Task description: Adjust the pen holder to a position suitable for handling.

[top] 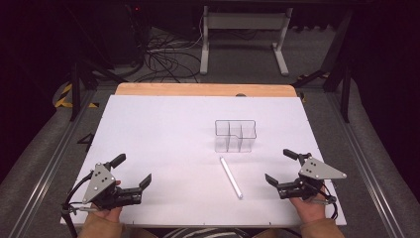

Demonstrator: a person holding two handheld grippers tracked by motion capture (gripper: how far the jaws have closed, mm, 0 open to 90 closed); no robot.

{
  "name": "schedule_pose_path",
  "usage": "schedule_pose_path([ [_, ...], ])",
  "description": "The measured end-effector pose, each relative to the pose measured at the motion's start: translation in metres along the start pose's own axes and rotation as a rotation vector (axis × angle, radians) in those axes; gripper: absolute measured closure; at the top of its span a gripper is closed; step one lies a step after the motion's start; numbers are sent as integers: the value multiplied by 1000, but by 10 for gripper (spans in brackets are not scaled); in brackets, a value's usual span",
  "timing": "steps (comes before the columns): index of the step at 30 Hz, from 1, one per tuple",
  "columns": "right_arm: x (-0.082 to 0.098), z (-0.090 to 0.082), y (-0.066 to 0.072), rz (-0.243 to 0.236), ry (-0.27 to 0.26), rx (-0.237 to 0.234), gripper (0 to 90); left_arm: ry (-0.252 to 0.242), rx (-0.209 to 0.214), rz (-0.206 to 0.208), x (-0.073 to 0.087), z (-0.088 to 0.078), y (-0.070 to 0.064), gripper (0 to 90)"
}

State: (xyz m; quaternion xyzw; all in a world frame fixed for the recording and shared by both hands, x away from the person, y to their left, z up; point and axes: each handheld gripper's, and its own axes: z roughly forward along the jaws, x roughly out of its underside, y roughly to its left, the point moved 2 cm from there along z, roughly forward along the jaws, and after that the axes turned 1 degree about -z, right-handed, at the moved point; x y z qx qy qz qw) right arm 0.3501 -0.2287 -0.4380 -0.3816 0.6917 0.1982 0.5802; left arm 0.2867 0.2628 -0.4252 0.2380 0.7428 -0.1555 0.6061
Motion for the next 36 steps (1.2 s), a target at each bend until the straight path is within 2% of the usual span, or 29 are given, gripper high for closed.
schedule_pose_path([
  [6, -1, 0, 1, -13, -2, -4, 7, 1, 5, -1, 0, 1, 0, 15],
  [22, -3, -1, 1, 10, -1, -2, 3, -1, 3, -1, 0, 0, 0, 15],
  [36, -13, 4, 0, 6, 26, -20, 61, 3, -2, 1, 0, 1, -1, 16],
])
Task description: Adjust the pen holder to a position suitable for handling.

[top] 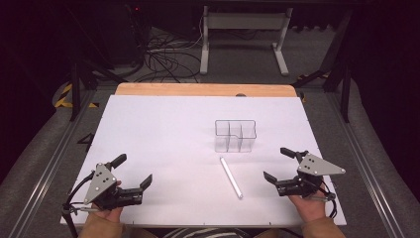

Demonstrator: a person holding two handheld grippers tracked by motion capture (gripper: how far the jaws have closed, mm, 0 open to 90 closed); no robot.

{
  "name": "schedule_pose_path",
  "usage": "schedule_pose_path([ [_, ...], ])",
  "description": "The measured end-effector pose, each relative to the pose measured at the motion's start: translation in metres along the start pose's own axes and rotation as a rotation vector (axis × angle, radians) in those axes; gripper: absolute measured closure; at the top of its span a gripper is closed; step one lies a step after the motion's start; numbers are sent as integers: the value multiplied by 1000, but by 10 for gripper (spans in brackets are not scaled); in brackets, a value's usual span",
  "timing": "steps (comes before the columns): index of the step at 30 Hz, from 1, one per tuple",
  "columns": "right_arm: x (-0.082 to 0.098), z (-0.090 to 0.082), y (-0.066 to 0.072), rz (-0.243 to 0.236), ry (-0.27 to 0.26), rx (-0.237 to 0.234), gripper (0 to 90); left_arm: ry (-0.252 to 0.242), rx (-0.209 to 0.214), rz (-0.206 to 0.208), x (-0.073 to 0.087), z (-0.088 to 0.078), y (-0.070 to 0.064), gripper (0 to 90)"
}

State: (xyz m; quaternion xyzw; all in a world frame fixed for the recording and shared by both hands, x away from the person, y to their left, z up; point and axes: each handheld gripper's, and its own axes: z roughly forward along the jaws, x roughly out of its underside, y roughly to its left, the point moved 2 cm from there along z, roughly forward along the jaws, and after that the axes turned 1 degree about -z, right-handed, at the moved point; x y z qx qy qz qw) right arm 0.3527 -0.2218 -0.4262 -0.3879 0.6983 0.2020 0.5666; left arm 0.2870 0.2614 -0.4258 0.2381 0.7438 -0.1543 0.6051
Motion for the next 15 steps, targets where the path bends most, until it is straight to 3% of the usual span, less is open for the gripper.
schedule_pose_path([
  [7, -10, 6, -3, 0, 7, -15, 63, 6, -1, 7, 0, 0, 0, 16],
  [12, -17, 14, -7, 9, -10, -60, 48, 6, 0, 7, 0, 1, 0, 15],
  [15, -21, 18, -9, 8, -6, -64, 34, 7, -2, 5, 1, 0, 0, 16],
])
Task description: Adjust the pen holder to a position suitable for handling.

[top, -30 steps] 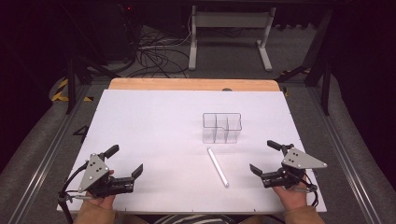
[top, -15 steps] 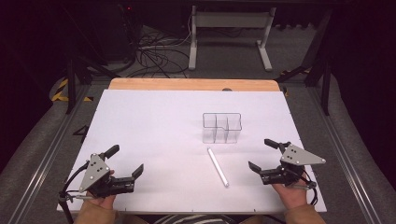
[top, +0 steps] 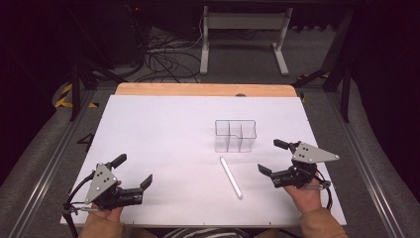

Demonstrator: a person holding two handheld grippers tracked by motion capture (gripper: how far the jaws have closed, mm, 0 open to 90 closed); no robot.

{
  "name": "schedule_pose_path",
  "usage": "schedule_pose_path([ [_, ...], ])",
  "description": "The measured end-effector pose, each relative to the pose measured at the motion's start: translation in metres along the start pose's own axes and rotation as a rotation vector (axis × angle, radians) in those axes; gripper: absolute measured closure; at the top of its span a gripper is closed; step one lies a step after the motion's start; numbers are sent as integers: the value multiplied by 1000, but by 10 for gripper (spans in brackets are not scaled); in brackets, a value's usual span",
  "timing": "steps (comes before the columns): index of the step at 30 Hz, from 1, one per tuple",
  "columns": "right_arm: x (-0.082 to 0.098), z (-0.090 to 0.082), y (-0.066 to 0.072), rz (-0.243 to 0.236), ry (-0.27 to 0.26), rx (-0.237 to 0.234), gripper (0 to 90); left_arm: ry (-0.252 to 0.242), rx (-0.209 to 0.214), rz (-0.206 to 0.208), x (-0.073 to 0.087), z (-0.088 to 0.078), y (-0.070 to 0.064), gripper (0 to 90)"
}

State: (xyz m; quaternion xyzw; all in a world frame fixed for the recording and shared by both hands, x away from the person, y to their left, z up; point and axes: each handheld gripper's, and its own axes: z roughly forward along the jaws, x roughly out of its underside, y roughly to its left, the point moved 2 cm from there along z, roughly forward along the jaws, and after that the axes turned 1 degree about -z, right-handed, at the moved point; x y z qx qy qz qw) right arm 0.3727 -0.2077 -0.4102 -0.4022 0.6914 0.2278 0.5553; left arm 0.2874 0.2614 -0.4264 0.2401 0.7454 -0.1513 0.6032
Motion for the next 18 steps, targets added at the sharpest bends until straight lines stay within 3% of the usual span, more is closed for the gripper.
schedule_pose_path([
  [14, -20, 19, -2, -40, 13, -12, 26, 4, -1, 3, 0, 0, 0, 16],
  [18, -22, 23, -1, -57, 42, -16, 46, 1, -1, 5, 0, 0, 0, 16],
])
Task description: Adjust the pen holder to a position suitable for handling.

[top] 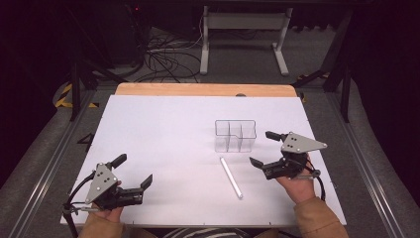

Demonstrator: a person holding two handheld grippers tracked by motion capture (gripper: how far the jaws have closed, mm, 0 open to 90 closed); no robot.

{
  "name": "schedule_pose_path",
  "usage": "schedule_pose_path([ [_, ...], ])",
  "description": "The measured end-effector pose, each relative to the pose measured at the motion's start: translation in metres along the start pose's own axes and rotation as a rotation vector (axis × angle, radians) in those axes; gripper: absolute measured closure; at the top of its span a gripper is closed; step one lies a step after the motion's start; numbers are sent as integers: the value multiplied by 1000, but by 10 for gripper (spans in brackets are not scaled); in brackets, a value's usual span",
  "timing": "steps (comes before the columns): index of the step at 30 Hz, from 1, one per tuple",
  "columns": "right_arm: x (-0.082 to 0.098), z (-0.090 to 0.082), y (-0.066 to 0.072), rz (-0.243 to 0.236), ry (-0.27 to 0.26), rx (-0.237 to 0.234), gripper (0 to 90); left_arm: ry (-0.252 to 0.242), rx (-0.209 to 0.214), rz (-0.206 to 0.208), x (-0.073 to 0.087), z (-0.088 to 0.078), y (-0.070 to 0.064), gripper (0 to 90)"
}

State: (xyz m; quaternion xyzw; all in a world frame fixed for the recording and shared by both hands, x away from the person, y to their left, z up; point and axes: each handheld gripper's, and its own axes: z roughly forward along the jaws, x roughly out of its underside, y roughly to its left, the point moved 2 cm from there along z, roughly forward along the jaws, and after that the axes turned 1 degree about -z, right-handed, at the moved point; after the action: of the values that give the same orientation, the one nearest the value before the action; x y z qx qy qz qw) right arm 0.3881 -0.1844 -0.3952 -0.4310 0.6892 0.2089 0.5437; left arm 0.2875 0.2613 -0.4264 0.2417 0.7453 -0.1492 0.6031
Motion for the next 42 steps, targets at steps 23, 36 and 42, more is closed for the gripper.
schedule_pose_path([
  [23, -34, 21, -10, -199, 192, -69, 270, 2, -5, -5, 1, -2, 1, 16],
  [36, -40, 46, -22, -178, 250, -130, 303, 3, -4, -5, 1, -1, 1, 16],
  [42, -45, 54, -25, -192, 262, -137, 303, 3, -4, -5, 1, -1, 1, 16],
])
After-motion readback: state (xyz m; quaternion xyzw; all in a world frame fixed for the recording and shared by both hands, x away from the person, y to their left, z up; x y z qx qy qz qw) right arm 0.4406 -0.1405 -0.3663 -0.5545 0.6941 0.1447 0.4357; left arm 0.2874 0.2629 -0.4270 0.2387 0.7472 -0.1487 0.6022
